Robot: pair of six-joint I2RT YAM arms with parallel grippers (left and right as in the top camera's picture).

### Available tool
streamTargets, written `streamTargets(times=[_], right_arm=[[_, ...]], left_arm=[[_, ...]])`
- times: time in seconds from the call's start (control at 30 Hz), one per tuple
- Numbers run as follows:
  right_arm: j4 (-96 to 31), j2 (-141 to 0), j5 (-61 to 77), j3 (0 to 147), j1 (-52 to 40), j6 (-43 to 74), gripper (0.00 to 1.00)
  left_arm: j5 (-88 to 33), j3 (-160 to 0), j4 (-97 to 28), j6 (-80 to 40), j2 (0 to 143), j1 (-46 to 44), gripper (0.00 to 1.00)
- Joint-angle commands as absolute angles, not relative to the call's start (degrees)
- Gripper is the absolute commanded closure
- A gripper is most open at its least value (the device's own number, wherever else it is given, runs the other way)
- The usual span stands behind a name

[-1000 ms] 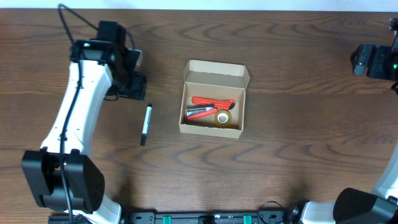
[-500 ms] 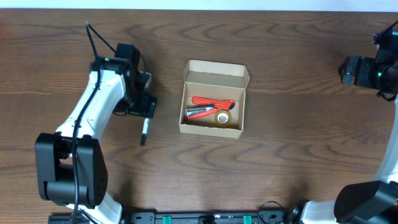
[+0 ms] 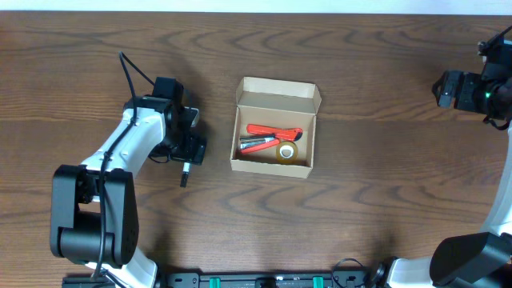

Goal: Pack container
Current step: 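Grasp the black-capped white marker with the left gripper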

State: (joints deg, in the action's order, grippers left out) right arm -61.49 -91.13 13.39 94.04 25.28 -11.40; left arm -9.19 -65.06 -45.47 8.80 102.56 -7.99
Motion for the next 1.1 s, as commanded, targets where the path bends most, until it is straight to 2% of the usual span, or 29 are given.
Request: streamTargets(times=[0.0, 0.33, 0.53, 0.73, 0.93, 1.07], right_arm=[[-61.69, -91.31, 14.44, 93.84, 25.41, -10.81, 0.01], [-61.67, -91.31, 14.44, 93.84, 25.41, -11.22, 0.01], [-61.69, -91.31, 14.68, 93.84, 25.41, -11.22, 0.01], [-61.52, -91.31, 15.66, 93.84, 25.41, -11.42, 0.01], [-61.54, -91.31, 15.68, 93.84, 25.41, -11.42, 0.01], [-61.52, -91.31, 15.73, 93.84, 25.3, -11.42, 0.01]], left_arm=[[-10.59, -63.86, -43.86, 8.12, 103.2, -7.97, 0.11], [-10.57, -60.6, -41.21, 8.14, 103.83, -7.97, 0.16], [-10.57, -58.57, -39.83, 8.14, 103.83, -7.97, 0.24], [-10.57, -57.23, -39.83, 8.14, 103.83, -7.94, 0.48], [-11.53, -57.21, -40.45, 8.14, 103.83, -7.94, 0.94], [-15.18, -57.39, -40.64, 8.16, 103.81, -7.94, 0.94]])
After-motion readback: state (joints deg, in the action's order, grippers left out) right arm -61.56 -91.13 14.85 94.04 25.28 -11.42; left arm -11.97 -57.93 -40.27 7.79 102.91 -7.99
